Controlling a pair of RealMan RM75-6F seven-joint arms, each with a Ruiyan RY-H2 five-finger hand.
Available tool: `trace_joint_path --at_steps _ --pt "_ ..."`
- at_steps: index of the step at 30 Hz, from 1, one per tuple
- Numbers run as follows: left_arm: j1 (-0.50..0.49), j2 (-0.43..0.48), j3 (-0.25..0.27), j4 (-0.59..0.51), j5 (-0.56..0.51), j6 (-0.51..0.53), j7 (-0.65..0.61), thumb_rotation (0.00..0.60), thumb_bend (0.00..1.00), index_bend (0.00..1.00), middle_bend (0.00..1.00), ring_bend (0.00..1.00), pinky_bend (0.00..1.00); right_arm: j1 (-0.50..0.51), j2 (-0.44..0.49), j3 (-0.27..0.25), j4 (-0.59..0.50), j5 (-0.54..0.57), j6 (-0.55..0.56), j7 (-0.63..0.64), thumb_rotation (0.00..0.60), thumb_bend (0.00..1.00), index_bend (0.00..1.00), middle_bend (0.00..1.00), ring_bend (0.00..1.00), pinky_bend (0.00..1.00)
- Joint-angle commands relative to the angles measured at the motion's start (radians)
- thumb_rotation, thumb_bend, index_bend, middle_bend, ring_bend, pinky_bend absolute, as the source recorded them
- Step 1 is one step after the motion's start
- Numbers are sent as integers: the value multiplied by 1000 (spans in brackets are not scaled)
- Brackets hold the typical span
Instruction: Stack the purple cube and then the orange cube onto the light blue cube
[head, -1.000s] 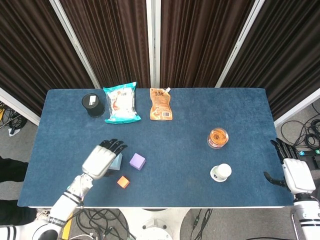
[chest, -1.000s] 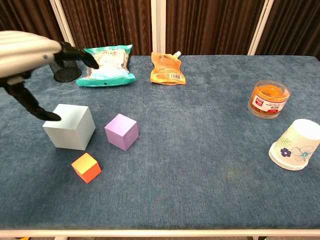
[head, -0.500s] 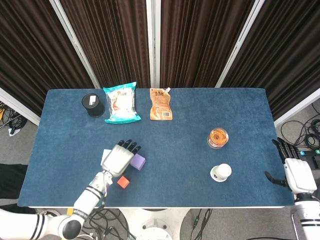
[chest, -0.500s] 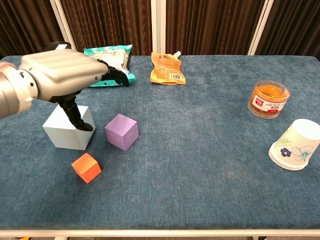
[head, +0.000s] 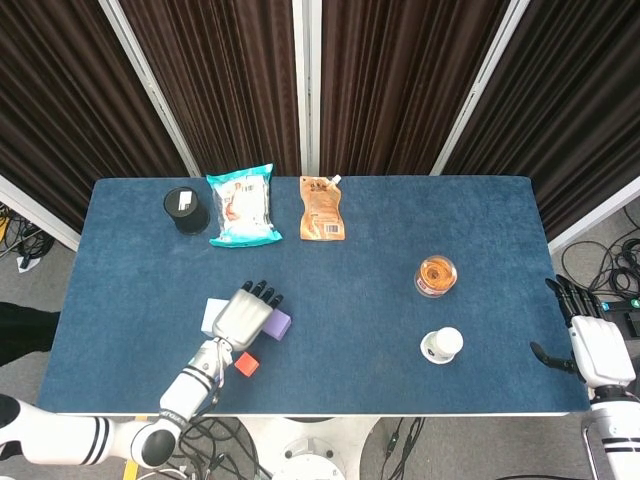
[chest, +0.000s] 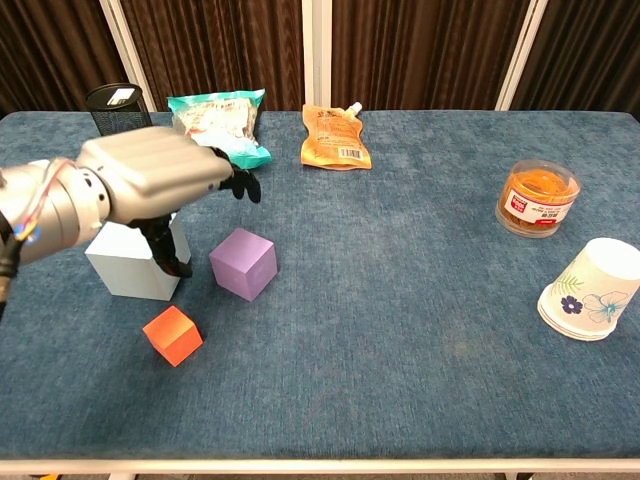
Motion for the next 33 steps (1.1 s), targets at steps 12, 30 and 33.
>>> trace_joint_path --at_steps 12,30,33 --pt "-58 -71 54 132 49 -43 9 600 147 297 369 184 266 2 5 3 0 4 -5 14 600 150 0 0 0 0" --pt "-73 -105 48 178 33 -30 -29 600 199 438 507 242 253 4 9 2 3 4 -13 26 600 148 0 0 0 0" --pt "-69 -108 44 175 33 -25 -51 600 224 479 547 257 253 6 7 4 5 10 -15 22 600 148 0 0 0 0"
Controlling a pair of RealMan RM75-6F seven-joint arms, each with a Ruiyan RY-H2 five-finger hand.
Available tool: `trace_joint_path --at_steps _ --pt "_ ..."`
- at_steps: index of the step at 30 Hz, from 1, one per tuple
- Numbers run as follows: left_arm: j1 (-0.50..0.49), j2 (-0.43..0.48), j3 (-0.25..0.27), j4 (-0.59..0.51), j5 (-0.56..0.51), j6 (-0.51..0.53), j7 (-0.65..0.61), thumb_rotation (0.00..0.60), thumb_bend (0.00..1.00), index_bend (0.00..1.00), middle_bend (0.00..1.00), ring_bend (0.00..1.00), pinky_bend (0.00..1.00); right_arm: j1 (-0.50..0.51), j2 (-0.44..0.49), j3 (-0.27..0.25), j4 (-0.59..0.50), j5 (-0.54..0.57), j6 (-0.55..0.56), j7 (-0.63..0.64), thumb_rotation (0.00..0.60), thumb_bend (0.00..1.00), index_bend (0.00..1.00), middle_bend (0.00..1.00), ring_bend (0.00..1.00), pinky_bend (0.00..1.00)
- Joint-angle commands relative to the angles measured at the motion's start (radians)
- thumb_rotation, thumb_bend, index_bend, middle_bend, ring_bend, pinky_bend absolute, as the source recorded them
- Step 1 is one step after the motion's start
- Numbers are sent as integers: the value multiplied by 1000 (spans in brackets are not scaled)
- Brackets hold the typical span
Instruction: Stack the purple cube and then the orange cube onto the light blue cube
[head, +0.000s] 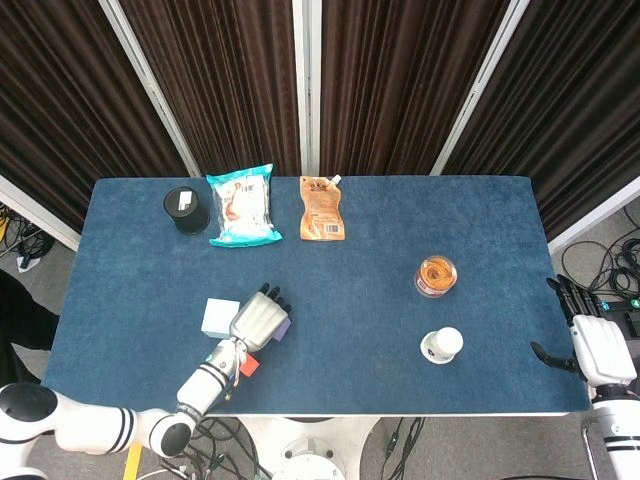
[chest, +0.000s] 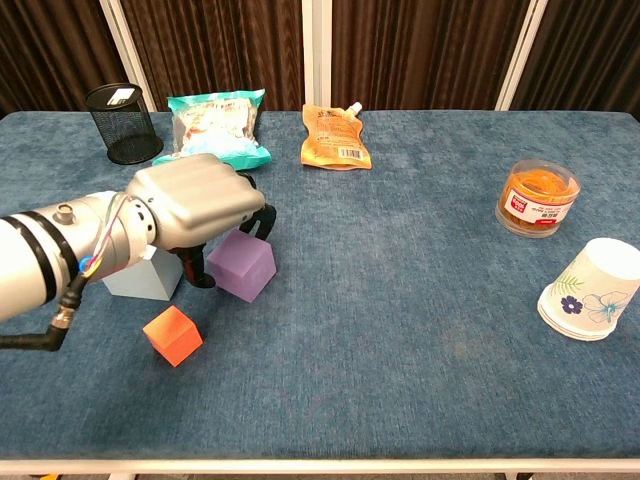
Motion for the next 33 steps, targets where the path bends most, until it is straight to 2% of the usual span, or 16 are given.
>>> trace_joint_path --at_steps 1,6,15,20,25,27,33 --pt "3 -1 -4 -5 2 6 -17 600 225 484 552 259 253 3 -2 2 1 7 -4 -5 600 148 0 0 0 0" --pt "0 10 -14 -26 -6 10 -28 600 226 495 563 264 254 5 -2 3 0 12 -9 -7 600 148 0 0 0 0" --pt "-29 44 -81 -143 -93 51 15 600 225 495 563 265 254 8 -4 1 -3 10 -12 -16 600 149 0 0 0 0" --pt "-73 78 -137 -220 -200 101 109 600 225 495 563 265 254 7 -5 0 -5 5 -8 -20 600 149 0 0 0 0" --pt "-116 149 -197 -322 -431 157 198 600 225 493 563 264 254 5 -3 0 -5 6 -5 -17 600 149 0 0 0 0" --pt "-129 183 -203 -353 -487 183 224 600 225 493 563 265 254 5 -3 1 -4 7 -5 -15 600 149 0 0 0 0" --pt "-145 267 -205 -422 -559 238 232 600 225 493 563 265 254 8 -8 0 -2 11 -11 -24 600 150 0 0 0 0"
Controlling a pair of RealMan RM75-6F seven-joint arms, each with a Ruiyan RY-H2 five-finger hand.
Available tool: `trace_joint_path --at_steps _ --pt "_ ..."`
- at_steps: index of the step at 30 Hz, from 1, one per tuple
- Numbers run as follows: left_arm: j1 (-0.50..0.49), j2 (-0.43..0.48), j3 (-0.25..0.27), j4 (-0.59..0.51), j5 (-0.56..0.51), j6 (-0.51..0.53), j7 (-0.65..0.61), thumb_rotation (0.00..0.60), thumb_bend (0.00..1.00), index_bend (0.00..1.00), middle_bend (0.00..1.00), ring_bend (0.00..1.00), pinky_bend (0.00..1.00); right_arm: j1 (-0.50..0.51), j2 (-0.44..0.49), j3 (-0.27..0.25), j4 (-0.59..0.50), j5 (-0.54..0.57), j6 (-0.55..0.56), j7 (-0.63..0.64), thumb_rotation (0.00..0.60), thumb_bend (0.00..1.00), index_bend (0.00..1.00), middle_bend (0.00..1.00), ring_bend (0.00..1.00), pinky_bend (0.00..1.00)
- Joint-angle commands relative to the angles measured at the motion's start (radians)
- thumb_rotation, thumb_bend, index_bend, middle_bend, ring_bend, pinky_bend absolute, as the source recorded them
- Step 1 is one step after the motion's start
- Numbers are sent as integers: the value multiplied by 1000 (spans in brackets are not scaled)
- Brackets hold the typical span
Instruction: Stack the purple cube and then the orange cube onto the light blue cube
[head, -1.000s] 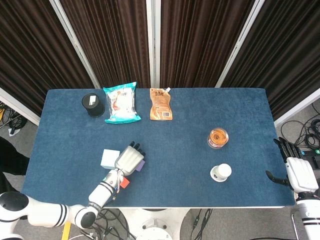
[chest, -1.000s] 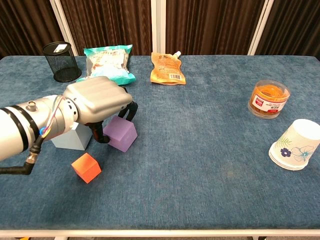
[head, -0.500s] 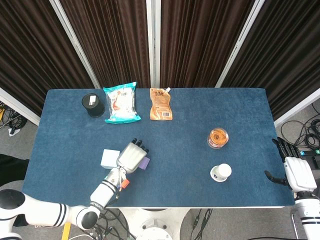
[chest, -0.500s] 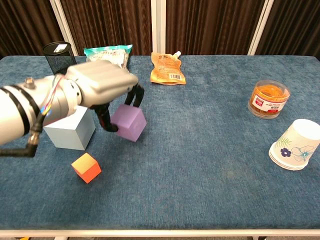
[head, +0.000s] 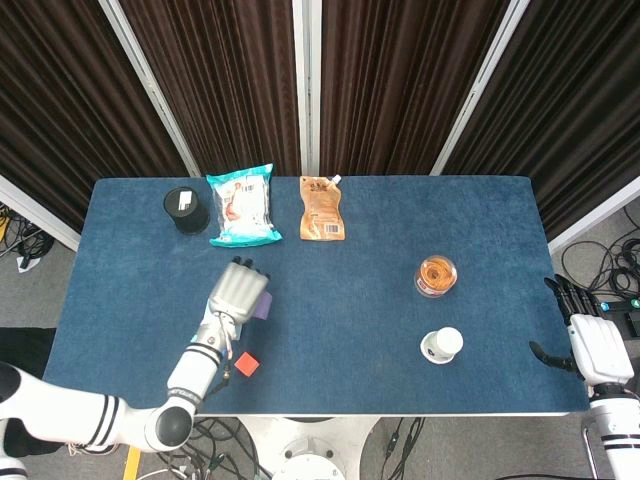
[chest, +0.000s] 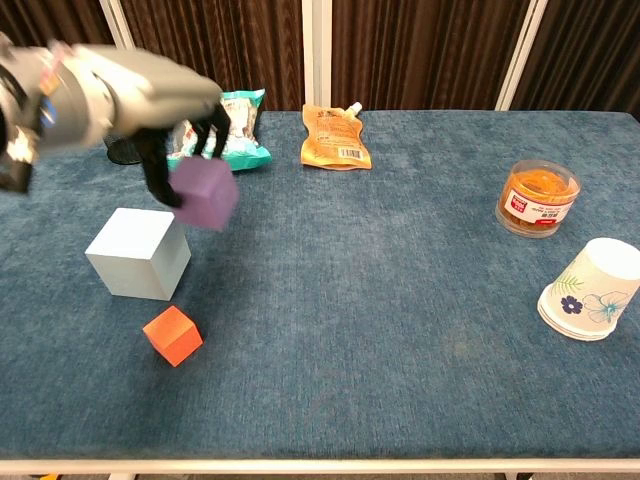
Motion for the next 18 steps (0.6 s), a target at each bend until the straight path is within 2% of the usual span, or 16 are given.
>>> trace_joint_path --at_steps 1,11,18 --pt "-18 54 -17 -54 -52 42 4 600 225 493 563 265 254 2 -2 0 -1 2 -3 -7 600 150 0 0 0 0" --pt "-55 100 -29 -137 -198 149 14 600 225 494 563 265 254 1 -5 -1 -1 5 0 -11 600 151 0 0 0 0" --pt "-69 107 -19 -119 -274 134 -12 600 225 495 563 265 253 3 -2 0 -3 5 -3 -12 600 150 0 0 0 0"
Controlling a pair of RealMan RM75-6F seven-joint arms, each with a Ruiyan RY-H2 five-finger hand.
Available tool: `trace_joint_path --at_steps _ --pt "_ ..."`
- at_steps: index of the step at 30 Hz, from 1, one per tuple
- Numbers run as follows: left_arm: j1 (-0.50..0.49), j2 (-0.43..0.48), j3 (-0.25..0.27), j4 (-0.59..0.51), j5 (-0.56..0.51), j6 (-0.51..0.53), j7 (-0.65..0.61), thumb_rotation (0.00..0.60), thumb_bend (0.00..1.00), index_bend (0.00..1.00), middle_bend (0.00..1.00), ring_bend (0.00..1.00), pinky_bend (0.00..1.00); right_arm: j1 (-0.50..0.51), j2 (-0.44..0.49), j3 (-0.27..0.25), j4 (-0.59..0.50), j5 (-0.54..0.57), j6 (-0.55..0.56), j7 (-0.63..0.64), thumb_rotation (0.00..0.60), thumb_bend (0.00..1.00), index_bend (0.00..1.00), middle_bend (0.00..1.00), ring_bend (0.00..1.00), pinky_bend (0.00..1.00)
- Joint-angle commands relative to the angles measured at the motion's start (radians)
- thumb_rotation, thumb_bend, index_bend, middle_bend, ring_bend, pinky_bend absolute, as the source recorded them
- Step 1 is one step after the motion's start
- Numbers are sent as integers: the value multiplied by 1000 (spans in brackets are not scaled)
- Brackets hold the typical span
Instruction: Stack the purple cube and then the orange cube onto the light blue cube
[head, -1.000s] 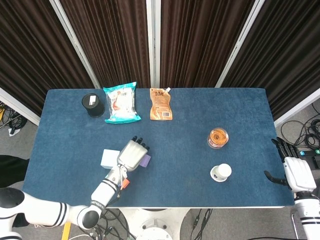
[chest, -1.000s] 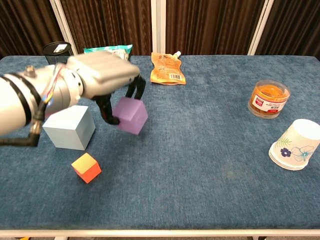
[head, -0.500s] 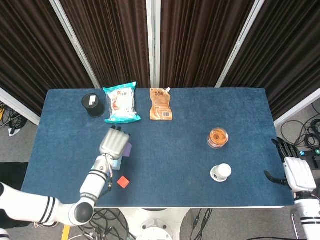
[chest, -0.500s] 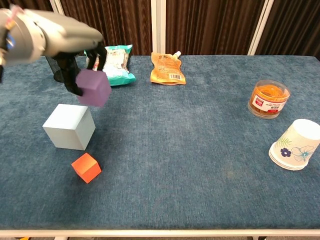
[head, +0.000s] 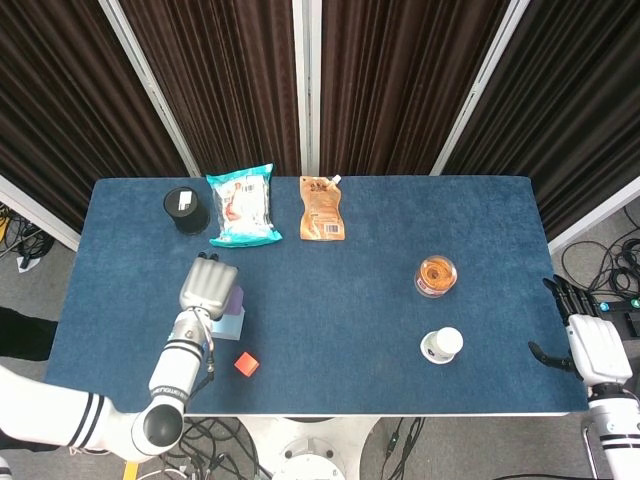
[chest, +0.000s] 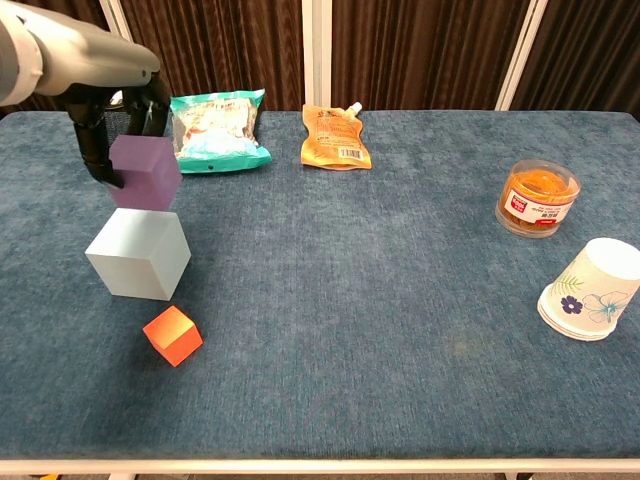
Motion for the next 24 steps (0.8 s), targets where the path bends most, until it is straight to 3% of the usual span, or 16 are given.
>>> trace_joint_path --at_steps 1,15,24 --pt "-4 5 10 12 -22 -16 -19 600 225 495 563 265 253 1 0 1 0 4 -3 -2 600 151 0 0 0 0" --pt "20 47 81 -4 42 -110 -136 600 226 501 566 265 247 5 -5 -2 0 7 -10 -11 600 151 0 0 0 0" --pt "29 40 157 44 167 -137 -169 600 225 508 577 265 245 9 -6 1 -2 16 -16 -16 600 150 0 0 0 0"
